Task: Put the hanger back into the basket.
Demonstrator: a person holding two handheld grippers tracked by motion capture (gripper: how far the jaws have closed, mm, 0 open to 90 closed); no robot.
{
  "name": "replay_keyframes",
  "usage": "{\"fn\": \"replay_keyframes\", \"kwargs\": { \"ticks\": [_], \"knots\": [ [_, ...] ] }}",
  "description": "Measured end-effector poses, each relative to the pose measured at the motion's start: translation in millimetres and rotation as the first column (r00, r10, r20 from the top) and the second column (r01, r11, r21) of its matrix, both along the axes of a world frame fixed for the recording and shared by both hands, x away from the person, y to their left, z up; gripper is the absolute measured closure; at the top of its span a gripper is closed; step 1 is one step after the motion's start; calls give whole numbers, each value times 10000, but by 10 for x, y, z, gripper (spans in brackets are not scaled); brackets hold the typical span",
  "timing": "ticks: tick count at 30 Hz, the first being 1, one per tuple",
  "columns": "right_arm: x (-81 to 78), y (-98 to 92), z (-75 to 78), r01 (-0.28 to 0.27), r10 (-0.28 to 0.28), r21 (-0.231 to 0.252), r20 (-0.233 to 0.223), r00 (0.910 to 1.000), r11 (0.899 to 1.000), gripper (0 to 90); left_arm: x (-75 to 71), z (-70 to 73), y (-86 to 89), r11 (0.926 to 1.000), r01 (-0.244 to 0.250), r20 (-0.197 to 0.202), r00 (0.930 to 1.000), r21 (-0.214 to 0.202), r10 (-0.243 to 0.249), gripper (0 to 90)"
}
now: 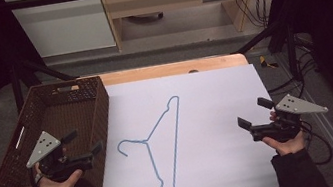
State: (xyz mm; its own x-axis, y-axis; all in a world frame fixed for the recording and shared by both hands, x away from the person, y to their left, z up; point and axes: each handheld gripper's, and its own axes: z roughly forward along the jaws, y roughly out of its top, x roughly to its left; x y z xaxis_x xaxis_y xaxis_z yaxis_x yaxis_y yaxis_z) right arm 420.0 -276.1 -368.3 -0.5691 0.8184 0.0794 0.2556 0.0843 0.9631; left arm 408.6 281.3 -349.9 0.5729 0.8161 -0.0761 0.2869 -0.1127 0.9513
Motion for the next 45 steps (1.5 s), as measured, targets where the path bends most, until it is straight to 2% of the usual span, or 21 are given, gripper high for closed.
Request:
{"fn": "replay_keyframes", "kwargs": {
  "ticks": [11, 15, 24, 30, 33, 37, 40, 42, 45],
  "knots": [
    [3, 26, -7, -31, 30, -80, -102, 9999, 10000, 17, -51, -11, -270, 9983, 486, 14, 9988, 324, -487, 56],
    [5, 50, -6, -72, 70, -180, -150, 9999, 9998, 17, -50, -56, -391, 9966, 667, -173, 9977, 484, -660, 69],
    [-3, 110, 1, -186, 182, -294, -136, 9997, 9994, 17, -16, -251, -684, 9920, 930, -760, 9933, 858, -866, 99],
    [-1, 132, -5, -248, 243, -263, -199, 9995, 9993, 17, 31, -408, -830, 9896, 927, -1212, 9895, 1096, -793, 138],
    [2, 143, -10, -240, 233, -304, -245, 9994, 9992, 17, 60, -498, -903, 9873, 983, -1497, 9855, 1245, -792, 169],
    [6, 163, -20, -277, 269, -342, -257, 9993, 9990, 17, 97, -624, -998, 9828, 943, -1764, 9821, 1591, -657, 266],
    [7, 175, -24, -299, 291, -313, -268, 9992, 9991, 17, 124, -708, -1050, 9793, 873, -1937, 9797, 1824, -512, 302],
    [10, 186, -32, -332, 321, -389, -297, 9990, 9987, 17, 146, -754, -1071, 9776, 982, -2078, 9764, 1864, -584, 359],
    [12, 201, -37, -322, 310, -370, -337, 9990, 9988, 17, 170, -825, -1114, 9758, 966, -2122, 9757, 1963, -539, 361]
  ]
}}
